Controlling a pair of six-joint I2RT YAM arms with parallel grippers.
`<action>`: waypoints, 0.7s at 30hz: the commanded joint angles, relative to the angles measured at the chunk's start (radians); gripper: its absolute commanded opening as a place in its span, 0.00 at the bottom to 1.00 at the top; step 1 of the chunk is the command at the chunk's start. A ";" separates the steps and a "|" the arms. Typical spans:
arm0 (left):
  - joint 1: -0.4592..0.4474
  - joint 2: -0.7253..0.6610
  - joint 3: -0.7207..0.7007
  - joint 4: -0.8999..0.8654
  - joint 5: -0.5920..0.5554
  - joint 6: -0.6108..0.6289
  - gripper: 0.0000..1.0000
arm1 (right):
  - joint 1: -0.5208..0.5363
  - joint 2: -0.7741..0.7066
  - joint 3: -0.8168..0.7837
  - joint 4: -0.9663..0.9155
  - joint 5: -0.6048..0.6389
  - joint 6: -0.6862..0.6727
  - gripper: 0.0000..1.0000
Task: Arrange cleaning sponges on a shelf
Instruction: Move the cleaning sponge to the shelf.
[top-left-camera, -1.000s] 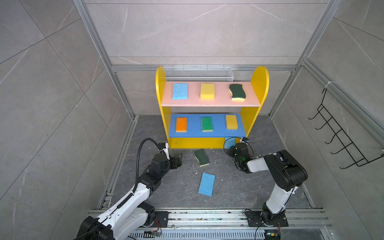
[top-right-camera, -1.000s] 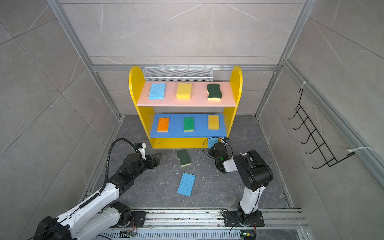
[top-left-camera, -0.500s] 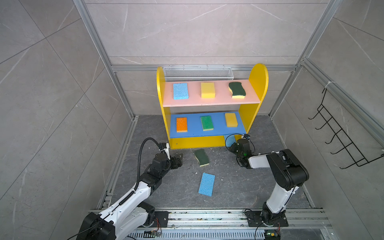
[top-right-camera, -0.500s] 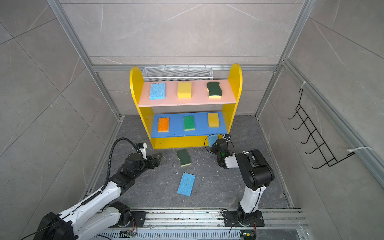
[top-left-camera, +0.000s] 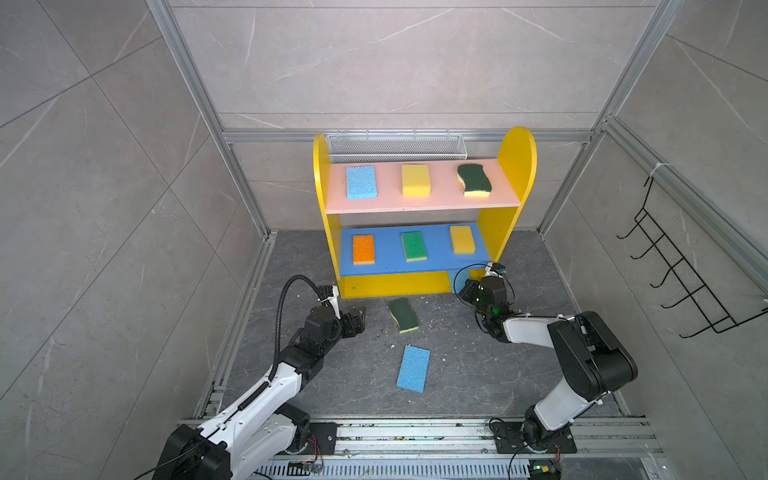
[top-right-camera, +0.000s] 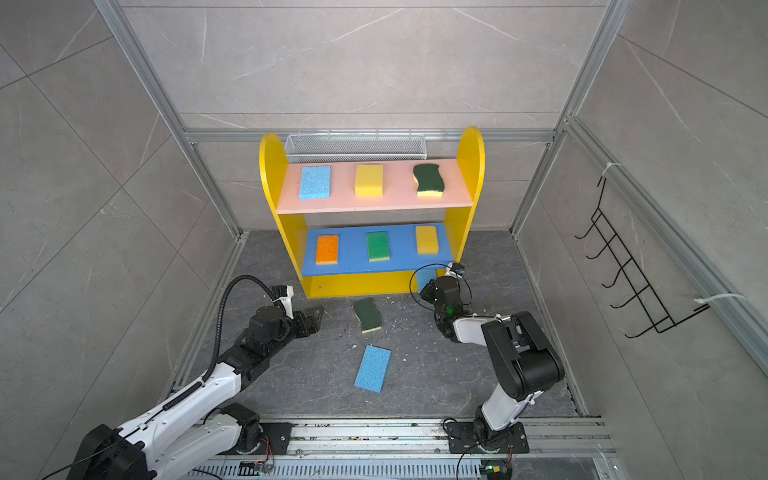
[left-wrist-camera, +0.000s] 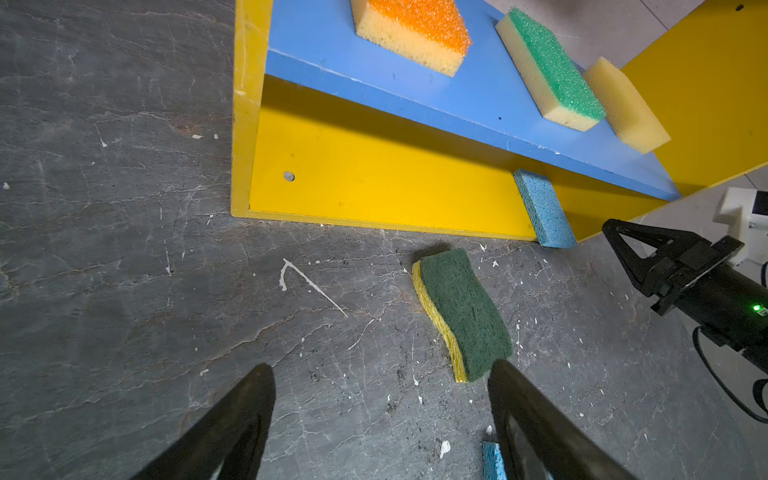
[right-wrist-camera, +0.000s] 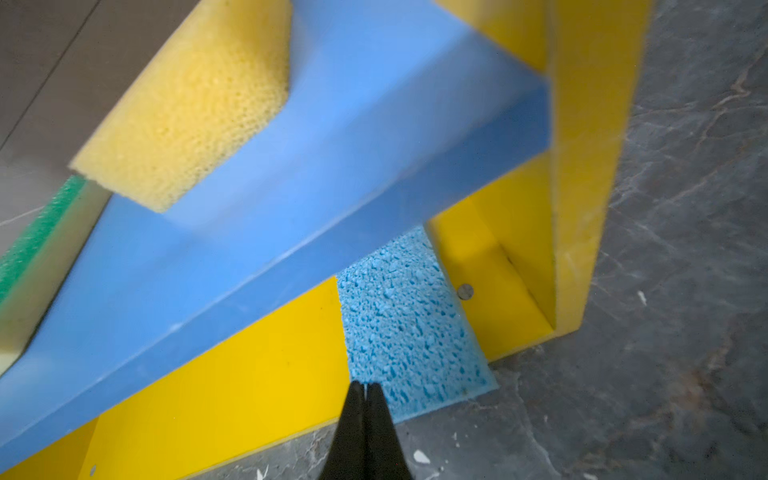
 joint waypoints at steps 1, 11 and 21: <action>0.005 -0.017 0.012 0.035 -0.002 -0.011 0.83 | 0.011 -0.038 -0.070 0.003 0.018 0.053 0.00; 0.006 -0.005 0.001 0.061 0.009 -0.015 0.83 | 0.034 -0.051 -0.153 -0.016 0.001 0.129 0.00; 0.006 0.010 -0.003 0.072 0.003 -0.013 0.83 | 0.031 0.129 -0.155 0.206 -0.027 0.287 0.00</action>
